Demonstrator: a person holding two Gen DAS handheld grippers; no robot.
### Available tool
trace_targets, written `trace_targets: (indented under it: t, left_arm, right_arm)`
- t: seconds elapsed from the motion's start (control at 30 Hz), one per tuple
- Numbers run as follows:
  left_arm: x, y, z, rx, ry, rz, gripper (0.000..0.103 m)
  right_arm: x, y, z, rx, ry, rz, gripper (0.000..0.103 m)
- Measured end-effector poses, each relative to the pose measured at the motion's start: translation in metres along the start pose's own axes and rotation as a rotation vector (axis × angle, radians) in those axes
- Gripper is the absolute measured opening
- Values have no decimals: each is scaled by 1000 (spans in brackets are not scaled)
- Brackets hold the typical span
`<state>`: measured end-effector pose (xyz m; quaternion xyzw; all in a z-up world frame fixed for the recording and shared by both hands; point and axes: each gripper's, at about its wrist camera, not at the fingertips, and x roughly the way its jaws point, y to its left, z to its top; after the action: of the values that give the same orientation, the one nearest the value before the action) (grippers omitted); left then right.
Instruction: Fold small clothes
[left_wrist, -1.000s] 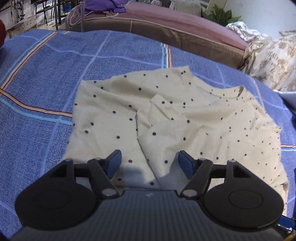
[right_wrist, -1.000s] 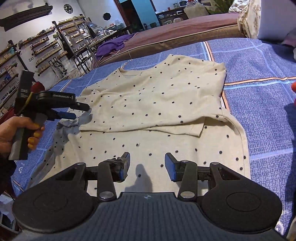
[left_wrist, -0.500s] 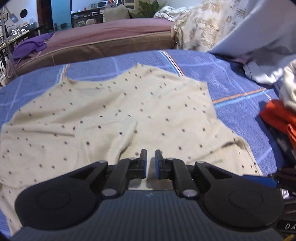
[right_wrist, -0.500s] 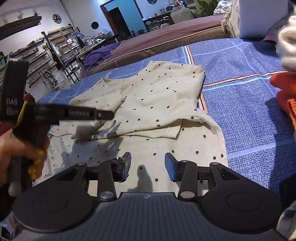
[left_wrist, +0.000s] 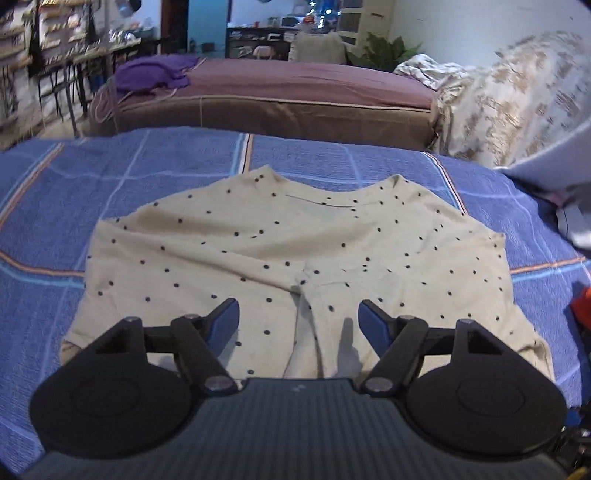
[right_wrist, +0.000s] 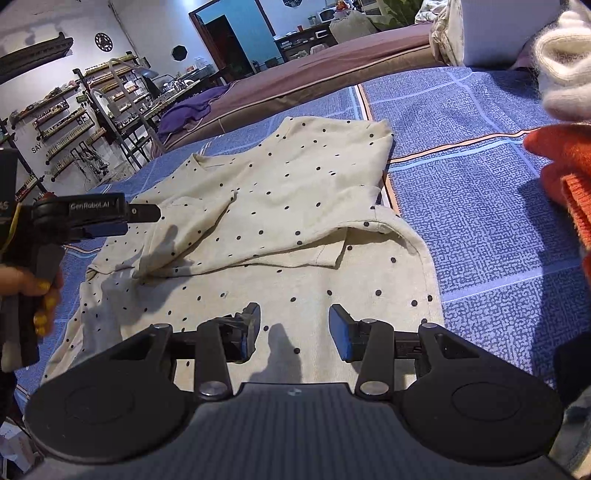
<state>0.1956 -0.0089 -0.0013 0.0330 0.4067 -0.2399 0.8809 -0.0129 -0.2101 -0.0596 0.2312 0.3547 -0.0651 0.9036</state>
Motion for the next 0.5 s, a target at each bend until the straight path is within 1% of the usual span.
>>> trace_targets:
  t: [0.1, 0.13, 0.17, 0.2, 0.23, 0.27, 0.3, 0.33, 0.37, 0.43, 0.5]
  left_arm:
    - [16, 3, 7, -10, 26, -24, 60]
    - [20, 2, 9, -19, 33, -46, 54]
    - [26, -1, 9, -38, 48, -80, 51]
    - [31, -3, 10, -56, 63, -104, 39]
    - [36, -6, 11, -67, 76, -114, 32]
    - [40, -11, 9, -63, 80, -109, 32]
    - [43, -14, 9, -50, 77, -100, 26]
    - [44, -17, 9, -40, 67, -83, 12]
    - [41, -18, 9, -40, 51, -73, 10]
    - [33, -13, 9, -62, 7, -71, 9]
    - [19, -2, 13, -89, -34, -44, 8]
  right_arm:
    - [1, 0, -2, -1, 10, 1, 72]
    - [1, 0, -2, -1, 13, 1, 72]
    - [1, 0, -2, -3, 16, 3, 72]
    - [0, 0, -3, -3, 16, 3, 72]
    - [-1, 1, -3, -3, 14, 3, 72]
    - [-1, 1, -3, -2, 13, 4, 72]
    - [-2, 1, -3, -3, 13, 4, 72]
    - [-2, 1, -3, -4, 12, 2, 72]
    - [-3, 1, -3, -5, 11, -1, 72]
    - [-4, 1, -3, -5, 11, -1, 72]
    - [-5, 0, -4, -2, 13, -3, 72]
